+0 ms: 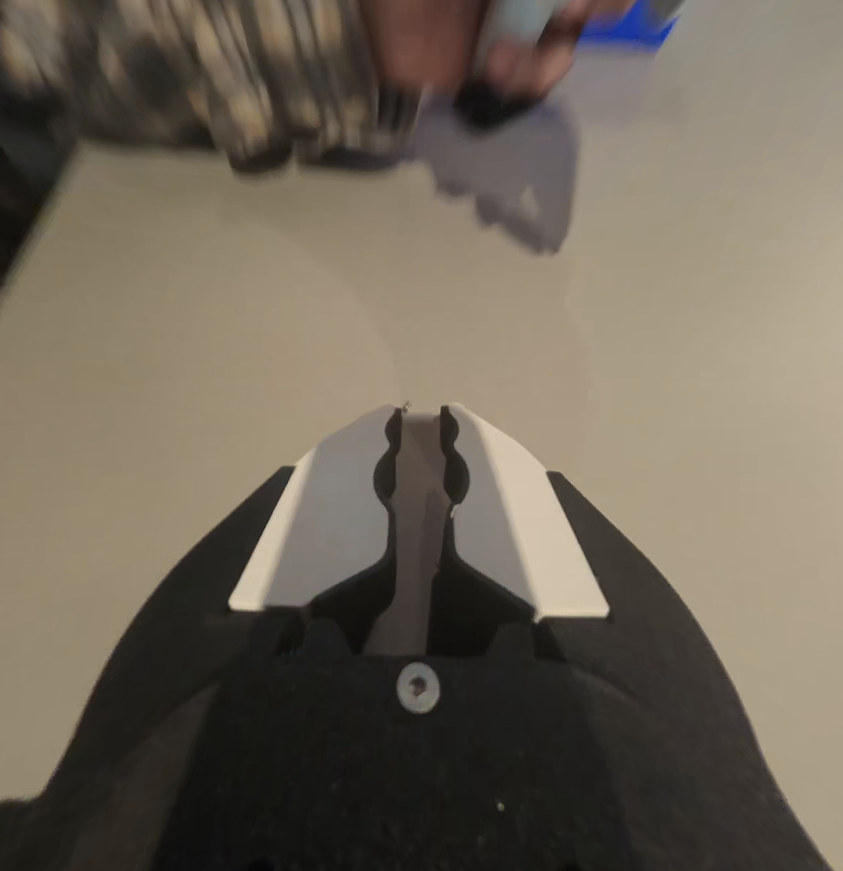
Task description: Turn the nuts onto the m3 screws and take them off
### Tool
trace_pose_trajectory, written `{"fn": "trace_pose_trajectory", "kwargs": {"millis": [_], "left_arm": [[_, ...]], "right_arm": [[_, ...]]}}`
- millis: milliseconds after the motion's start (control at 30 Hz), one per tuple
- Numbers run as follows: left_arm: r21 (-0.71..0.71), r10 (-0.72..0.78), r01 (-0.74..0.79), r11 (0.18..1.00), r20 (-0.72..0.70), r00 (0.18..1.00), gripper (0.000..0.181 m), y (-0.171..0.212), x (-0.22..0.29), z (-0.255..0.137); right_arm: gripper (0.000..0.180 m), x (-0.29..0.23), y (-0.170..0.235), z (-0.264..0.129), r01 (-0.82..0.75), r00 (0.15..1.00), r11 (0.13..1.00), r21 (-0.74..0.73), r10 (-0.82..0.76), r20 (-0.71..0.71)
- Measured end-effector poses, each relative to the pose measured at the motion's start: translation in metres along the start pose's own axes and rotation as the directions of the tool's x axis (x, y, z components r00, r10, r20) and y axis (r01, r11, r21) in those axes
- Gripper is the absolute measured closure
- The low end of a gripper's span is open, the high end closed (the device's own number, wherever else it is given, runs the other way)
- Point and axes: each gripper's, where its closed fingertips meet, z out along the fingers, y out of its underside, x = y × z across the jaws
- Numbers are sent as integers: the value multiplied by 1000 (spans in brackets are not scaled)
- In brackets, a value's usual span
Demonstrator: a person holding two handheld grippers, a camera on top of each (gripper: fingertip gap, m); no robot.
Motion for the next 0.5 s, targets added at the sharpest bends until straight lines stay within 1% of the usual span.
{"fn": "trace_pose_trajectory", "kwargs": {"millis": [133, 300, 500], "left_arm": [[-11, 11, -11, 1000, -13, 1000, 179, 1, 5, 4], [-20, 13, -14, 1000, -12, 1000, 179, 2, 6, 5], [-6, 14, -14, 1000, -17, 1000, 179, -1, 9, 5]], "right_arm": [[166, -6, 6, 13, 21, 1000, 998, -61, -20, 19], [169, -6, 4, 18, 14, 1000, 998, -58, -13, 15], [171, -5, 3, 23, 49, 999, 997, -59, -49, -1]]}}
